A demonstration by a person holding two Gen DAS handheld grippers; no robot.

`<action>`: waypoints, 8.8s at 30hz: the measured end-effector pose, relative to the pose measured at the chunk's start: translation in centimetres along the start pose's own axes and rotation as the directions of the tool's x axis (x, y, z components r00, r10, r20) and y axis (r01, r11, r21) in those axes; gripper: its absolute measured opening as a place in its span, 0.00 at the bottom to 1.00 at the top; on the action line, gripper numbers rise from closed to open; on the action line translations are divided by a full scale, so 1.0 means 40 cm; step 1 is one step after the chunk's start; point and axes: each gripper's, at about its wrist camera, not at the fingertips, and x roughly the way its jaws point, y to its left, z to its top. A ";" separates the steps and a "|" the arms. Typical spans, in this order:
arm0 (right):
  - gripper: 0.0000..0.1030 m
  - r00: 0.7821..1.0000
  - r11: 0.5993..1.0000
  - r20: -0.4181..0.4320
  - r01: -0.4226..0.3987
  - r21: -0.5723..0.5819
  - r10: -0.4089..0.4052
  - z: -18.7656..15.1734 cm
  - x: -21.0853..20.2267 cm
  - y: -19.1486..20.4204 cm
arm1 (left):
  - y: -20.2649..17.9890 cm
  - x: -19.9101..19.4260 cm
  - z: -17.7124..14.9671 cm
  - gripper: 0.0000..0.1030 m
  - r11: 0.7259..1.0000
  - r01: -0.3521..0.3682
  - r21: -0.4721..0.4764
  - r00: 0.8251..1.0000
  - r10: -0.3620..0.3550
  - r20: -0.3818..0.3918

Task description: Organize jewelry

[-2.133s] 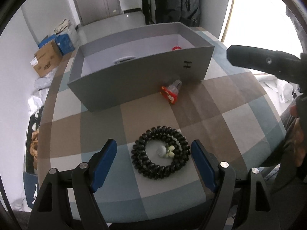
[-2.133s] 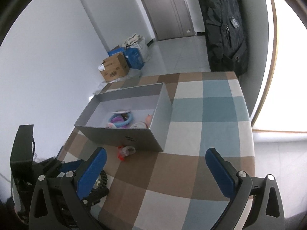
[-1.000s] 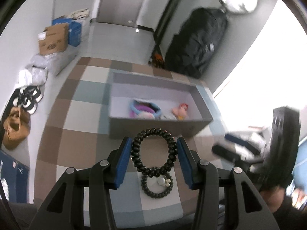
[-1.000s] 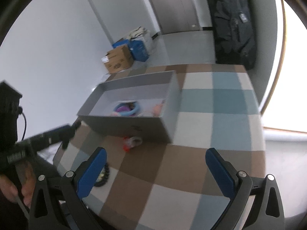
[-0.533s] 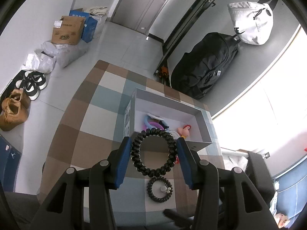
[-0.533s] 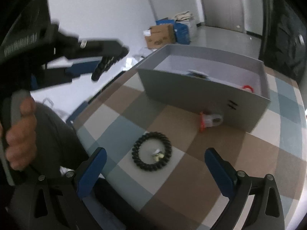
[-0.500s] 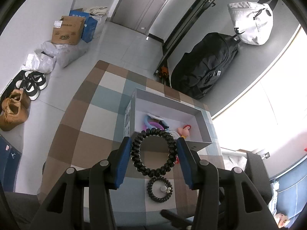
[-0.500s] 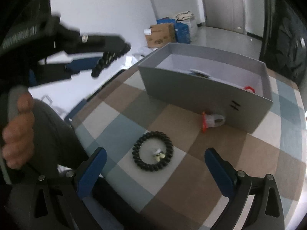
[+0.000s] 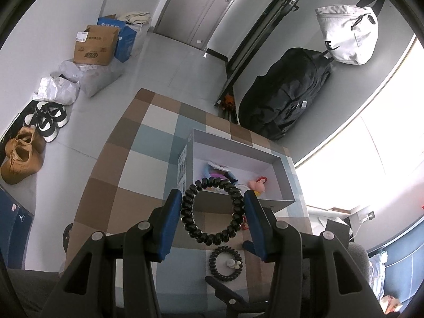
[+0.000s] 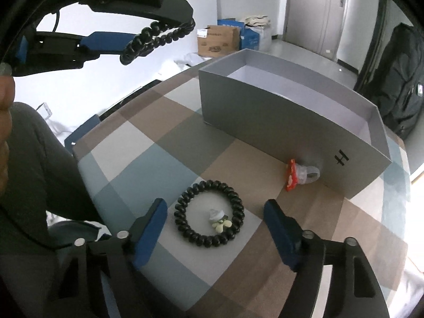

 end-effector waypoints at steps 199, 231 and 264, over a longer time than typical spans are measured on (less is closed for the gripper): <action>1.00 0.988 0.877 0.152 -0.041 0.479 -0.037 -0.044 -0.140 -0.357 | -0.169 0.120 -0.176 0.07 0.938 -0.053 0.344 0.972 0.127 -0.197; 0.29 0.996 0.944 0.047 0.059 0.325 -0.079 0.040 0.008 -0.182 | -0.005 0.090 -0.019 0.06 0.999 0.021 0.025 0.996 -0.019 -0.083; 0.29 0.965 0.932 0.241 -0.182 0.315 0.107 0.059 -0.110 -0.184 | -0.065 0.081 -0.024 0.07 0.990 -0.039 0.135 0.999 0.042 -0.018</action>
